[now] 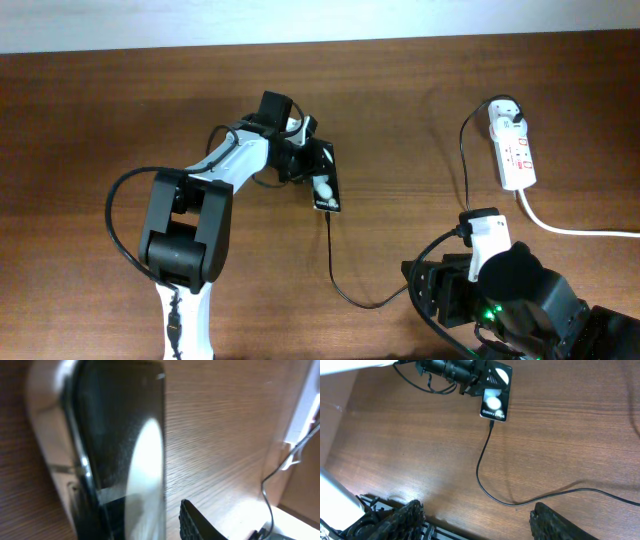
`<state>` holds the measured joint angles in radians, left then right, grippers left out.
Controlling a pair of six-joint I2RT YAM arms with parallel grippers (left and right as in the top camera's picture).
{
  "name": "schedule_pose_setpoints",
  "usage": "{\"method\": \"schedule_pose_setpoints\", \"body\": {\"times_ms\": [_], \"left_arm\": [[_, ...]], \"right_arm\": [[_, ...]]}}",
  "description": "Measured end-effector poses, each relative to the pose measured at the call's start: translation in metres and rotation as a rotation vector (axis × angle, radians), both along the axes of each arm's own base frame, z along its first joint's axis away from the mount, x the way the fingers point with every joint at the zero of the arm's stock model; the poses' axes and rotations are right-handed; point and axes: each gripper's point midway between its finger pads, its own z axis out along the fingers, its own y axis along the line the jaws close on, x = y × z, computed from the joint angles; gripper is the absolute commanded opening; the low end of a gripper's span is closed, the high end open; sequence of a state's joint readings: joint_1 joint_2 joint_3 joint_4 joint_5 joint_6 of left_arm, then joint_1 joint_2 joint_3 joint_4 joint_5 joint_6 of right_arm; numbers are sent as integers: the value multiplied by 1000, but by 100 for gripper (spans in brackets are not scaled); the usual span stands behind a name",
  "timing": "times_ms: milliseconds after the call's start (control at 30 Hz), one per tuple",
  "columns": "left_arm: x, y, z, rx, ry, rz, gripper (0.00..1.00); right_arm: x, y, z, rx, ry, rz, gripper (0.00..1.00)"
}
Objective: Plug charger to phone and switch on socket
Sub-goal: 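Lower the phone onto the table with the left gripper and release, then retract the left arm and move the right gripper toward the power strip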
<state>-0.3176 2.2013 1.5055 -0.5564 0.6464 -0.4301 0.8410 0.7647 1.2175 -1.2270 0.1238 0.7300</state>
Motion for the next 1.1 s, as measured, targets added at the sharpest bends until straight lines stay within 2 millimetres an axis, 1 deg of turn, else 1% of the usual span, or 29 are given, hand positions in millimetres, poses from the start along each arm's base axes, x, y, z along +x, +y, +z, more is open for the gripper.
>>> {"method": "schedule_pose_setpoints", "body": {"times_ms": [67, 100, 133, 200, 267, 300, 333, 400, 433, 500, 667, 733, 833, 867, 900, 933, 967, 1000, 1033, 1067, 1100], "left_arm": [[-1, 6, -5, 42, 9, 11, 56], [1, 6, -3, 45, 0, 11, 60], [4, 5, -1, 48, -11, 14, 64], [6, 5, 1, 47, -19, 14, 66], [7, 5, 2, 49, -23, 14, 71], [7, 4, 3, 45, -22, 14, 73], [7, 4, 4, 47, -26, 14, 74], [8, 5, 4, 51, -31, 16, 82], [10, 6, 5, 62, -39, 19, 99], [13, 7, 10, 72, -60, 24, 99], [22, 19, 9, 128, -93, 54, 99], [27, 35, 9, 146, -84, 89, 99], [28, 74, 10, 211, -61, 133, 99], [27, 85, 15, 228, -70, 135, 99], [24, 93, 26, 242, -85, 128, 99], [19, 105, 47, 267, -117, 121, 99], [18, 116, 85, 293, -206, 125, 99], [13, 125, 110, 328, -259, 130, 99], [-3, 139, 143, 388, -310, 136, 99], [-20, 153, 186, 438, -402, 158, 99], [-31, 160, 210, 458, -452, 174, 99]], "right_arm": [[0, -1, -1, -3, 1, -1, 72], [0, -1, -1, -4, 1, -2, 72], [0, -1, -1, -5, 1, -3, 72], [0, -2, -1, -8, 1, -5, 72], [0, -2, -1, -8, 1, -5, 74], [0, -2, -1, -8, 1, -5, 79], [0, -2, -1, -8, 1, -5, 82], [0, -2, -1, -8, 1, -6, 85], [0, -2, -1, -10, -1, -7, 89], [0, -2, -1, -10, 0, -7, 99], [0, -2, -1, -10, -1, -7, 99], [0, -2, -1, -10, -1, -7, 99], [2, -3, -1, -14, -6, -15, 99], [2, -4, -1, -18, -10, -18, 99], [3, -5, -1, -22, -13, -25, 99], [5, -7, 0, -29, -23, -37, 99], [7, -10, 0, -39, -34, -52, 98], [10, -12, 1, -47, -44, -65, 99], [14, -16, 1, -64, -60, -89, 99], [17, -20, 1, -86, -73, -111, 99], [20, -22, 1, -97, -79, -124, 99]]}}
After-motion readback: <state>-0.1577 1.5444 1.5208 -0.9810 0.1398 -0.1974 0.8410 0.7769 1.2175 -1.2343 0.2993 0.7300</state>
